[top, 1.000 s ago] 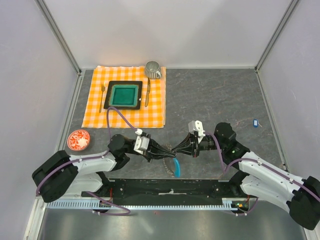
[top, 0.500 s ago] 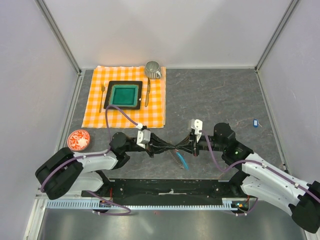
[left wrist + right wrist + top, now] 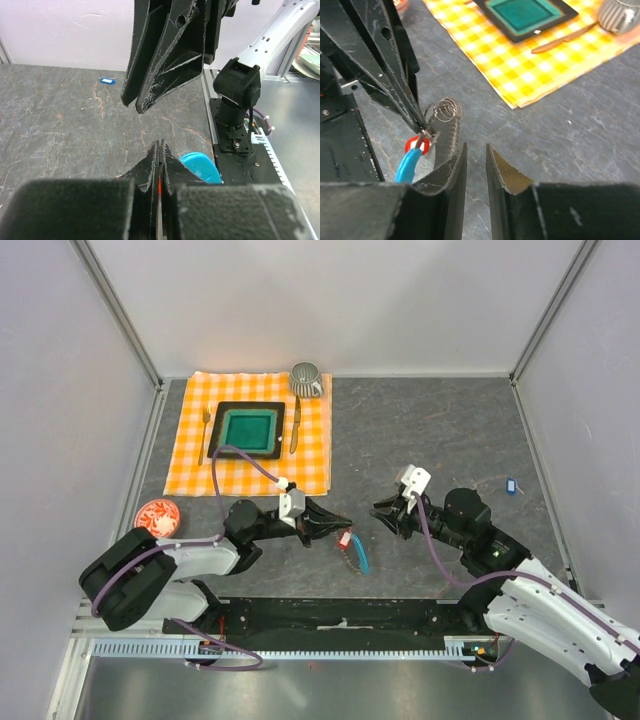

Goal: Put the keys on the keyring

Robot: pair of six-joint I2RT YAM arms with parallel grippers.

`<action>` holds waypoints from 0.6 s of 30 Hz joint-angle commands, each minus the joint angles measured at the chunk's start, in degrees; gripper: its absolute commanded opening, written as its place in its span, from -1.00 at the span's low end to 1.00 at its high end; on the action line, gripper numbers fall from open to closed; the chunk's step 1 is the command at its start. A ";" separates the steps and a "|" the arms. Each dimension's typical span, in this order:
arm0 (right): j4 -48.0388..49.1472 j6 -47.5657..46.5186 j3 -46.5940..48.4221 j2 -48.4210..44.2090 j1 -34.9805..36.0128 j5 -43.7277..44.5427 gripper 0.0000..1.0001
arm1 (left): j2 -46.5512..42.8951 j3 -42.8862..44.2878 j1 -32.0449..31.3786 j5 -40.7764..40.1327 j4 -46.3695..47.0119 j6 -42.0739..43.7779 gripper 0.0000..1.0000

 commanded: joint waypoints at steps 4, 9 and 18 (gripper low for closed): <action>-2.63 1.82 2.07 -3.16 0.12 10.66 -0.28 | 4.05 5.31 0.85 -0.08 22.28 -2.24 -0.96; -3.60 2.17 1.63 -6.76 0.12 18.99 -0.01 | 8.27 10.49 2.25 0.36 19.92 -3.83 -0.96; -4.21 8.32 -0.13 -12.21 0.12 35.26 0.75 | 16.71 25.26 2.43 3.44 -0.81 3.46 -0.96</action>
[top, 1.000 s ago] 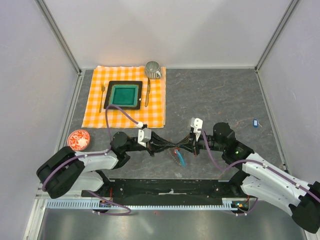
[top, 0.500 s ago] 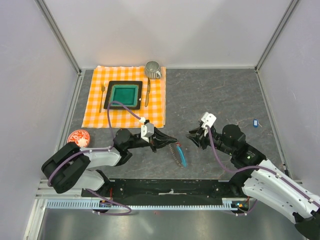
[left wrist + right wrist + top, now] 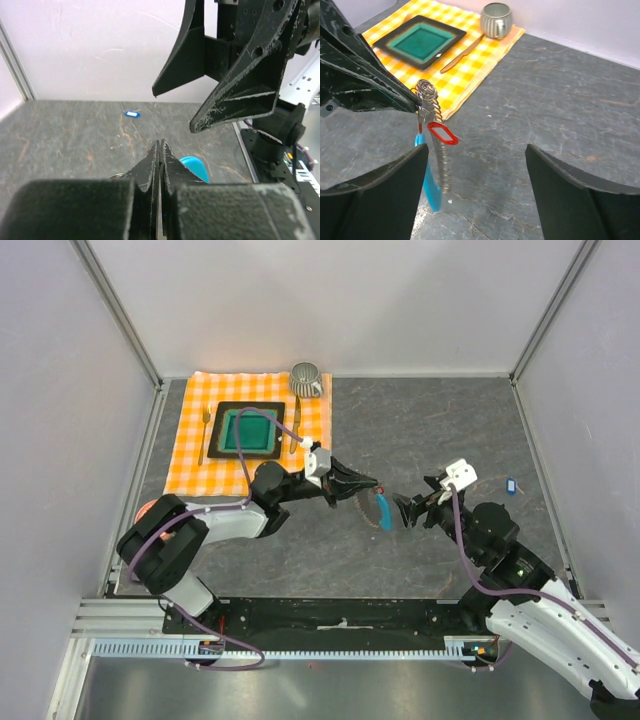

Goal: Put the keys on the keyring

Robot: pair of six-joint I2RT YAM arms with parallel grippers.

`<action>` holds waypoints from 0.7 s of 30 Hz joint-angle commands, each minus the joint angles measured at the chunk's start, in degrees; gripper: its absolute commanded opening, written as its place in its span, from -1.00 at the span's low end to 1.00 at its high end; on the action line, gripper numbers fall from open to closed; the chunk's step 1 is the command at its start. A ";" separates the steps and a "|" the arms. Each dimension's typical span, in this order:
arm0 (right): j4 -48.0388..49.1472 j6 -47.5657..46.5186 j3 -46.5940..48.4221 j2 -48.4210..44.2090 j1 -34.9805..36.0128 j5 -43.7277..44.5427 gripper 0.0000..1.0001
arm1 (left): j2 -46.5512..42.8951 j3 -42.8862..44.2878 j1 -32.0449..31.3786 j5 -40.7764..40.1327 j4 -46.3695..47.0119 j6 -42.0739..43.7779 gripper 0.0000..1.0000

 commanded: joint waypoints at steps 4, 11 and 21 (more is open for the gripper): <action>1.86 5.93 -1.51 -4.82 0.12 13.80 0.96 | 4.92 7.62 0.20 0.87 -5.69 6.69 -0.96; 3.89 7.78 -4.06 -7.81 0.12 18.29 0.96 | 11.86 5.78 0.29 2.62 -8.51 1.00 -0.96; 1.96 9.62 -3.79 -6.23 0.04 16.98 0.96 | 13.10 -2.40 0.11 2.98 -5.25 -5.96 -0.94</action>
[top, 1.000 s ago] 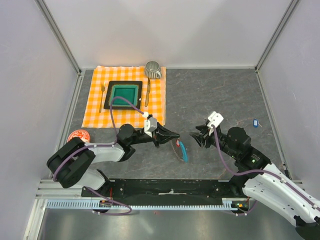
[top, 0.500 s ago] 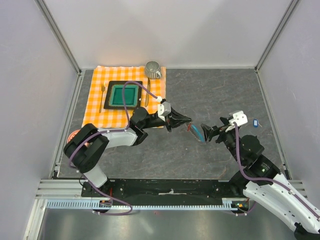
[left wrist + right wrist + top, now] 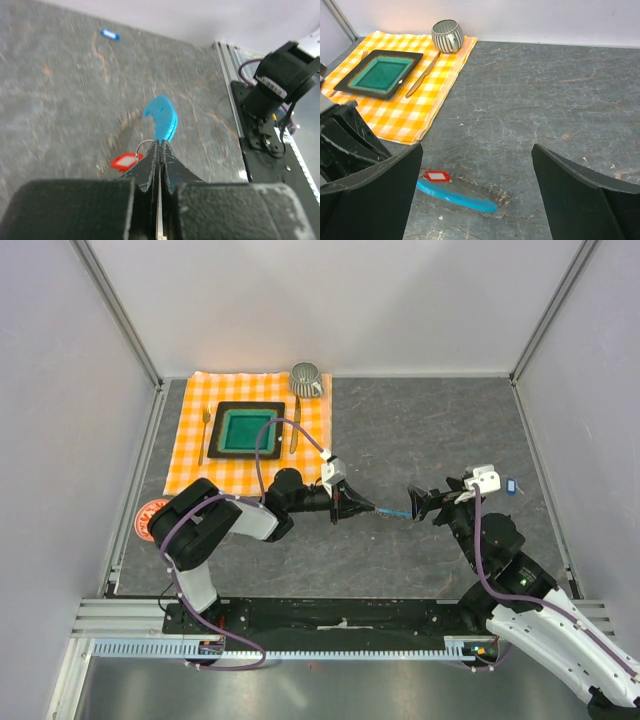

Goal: Put the keys on the keyring

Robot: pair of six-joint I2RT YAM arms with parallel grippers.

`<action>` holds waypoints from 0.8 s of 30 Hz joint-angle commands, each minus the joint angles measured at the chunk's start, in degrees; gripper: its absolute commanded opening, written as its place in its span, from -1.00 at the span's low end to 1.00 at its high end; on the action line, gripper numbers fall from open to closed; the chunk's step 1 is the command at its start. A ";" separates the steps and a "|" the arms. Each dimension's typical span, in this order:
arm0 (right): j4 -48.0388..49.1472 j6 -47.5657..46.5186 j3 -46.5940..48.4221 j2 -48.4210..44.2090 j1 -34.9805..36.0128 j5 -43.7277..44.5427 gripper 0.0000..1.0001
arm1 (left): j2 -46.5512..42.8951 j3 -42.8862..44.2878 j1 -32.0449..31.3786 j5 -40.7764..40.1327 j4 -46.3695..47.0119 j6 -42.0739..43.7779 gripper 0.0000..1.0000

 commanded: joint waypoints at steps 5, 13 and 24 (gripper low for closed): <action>-0.45 1.73 1.04 0.70 0.04 -0.45 0.96 | -0.67 -4.49 -0.06 -1.16 -6.90 -2.16 -0.76; -4.67 4.80 2.44 0.79 0.04 1.48 0.96 | -0.24 -3.44 -0.06 -4.76 -11.84 -2.50 -0.52; -5.03 13.07 3.94 -0.27 0.12 -1.67 0.96 | -13.22 -3.70 0.38 -15.13 -24.22 -1.81 0.18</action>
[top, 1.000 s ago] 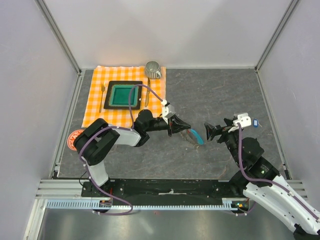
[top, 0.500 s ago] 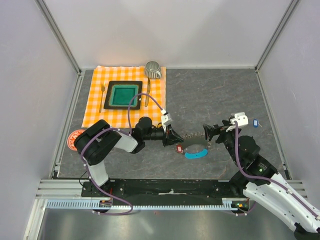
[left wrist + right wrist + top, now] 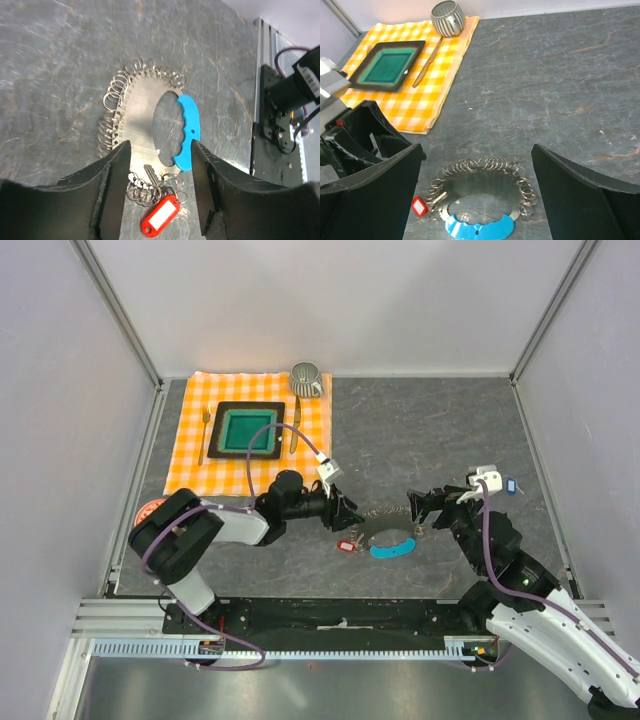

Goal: Put the keys on the keyring

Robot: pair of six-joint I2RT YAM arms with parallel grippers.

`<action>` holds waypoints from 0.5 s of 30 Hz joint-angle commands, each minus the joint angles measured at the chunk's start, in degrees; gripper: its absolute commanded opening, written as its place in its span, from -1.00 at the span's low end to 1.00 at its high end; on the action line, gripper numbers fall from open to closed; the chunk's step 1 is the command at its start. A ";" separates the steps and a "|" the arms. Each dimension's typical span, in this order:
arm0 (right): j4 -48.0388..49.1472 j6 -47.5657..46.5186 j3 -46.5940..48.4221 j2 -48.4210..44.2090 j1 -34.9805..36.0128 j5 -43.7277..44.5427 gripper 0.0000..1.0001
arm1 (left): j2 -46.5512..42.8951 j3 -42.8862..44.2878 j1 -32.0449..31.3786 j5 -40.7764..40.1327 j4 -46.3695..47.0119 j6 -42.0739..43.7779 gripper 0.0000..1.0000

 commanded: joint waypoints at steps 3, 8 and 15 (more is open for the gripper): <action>4.66 1.22 2.78 -2.38 0.12 -10.60 0.96 | -13.40 0.43 0.99 -8.83 -9.38 0.97 0.29; 14.77 6.20 -4.06 -9.06 0.04 -8.29 0.96 | -22.64 -1.06 2.48 -16.81 -16.05 -0.60 0.49; 7.93 1.21 2.76 6.02 0.12 -0.09 0.96 | -40.75 -1.60 3.89 -36.33 -34.31 0.01 0.99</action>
